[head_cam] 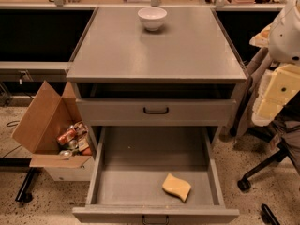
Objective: Pick sponge from middle drawer and place on counter
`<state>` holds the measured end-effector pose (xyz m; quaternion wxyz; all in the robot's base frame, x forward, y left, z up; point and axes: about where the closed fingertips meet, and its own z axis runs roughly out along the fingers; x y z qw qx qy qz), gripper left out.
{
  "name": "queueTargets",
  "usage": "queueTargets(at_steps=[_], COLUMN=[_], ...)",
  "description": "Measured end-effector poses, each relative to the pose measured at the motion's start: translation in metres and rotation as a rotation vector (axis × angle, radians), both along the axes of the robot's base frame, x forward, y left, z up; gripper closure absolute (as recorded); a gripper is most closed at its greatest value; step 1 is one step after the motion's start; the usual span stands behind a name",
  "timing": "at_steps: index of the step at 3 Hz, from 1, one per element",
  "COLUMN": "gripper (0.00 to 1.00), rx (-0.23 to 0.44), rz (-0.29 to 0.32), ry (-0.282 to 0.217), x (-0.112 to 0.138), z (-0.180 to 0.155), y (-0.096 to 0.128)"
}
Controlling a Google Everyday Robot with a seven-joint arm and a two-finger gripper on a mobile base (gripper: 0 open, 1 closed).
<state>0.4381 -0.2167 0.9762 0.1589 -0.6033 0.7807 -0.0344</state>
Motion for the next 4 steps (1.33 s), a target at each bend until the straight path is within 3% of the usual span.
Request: queueTargets(at_steps=[1, 2, 3, 4], gripper=[0.00, 0.00, 0.00, 0.00], rx=[0.010, 0.072, 0.144, 0.171], rz=[0.013, 0.092, 0.157, 0.170], ry=[0.003, 0.027, 0.093, 0.157], x=[0.001, 0.003, 0.004, 0.004], z=[-0.006, -0.039, -0.100, -0.139], y=[0.002, 0.013, 0.027, 0.034])
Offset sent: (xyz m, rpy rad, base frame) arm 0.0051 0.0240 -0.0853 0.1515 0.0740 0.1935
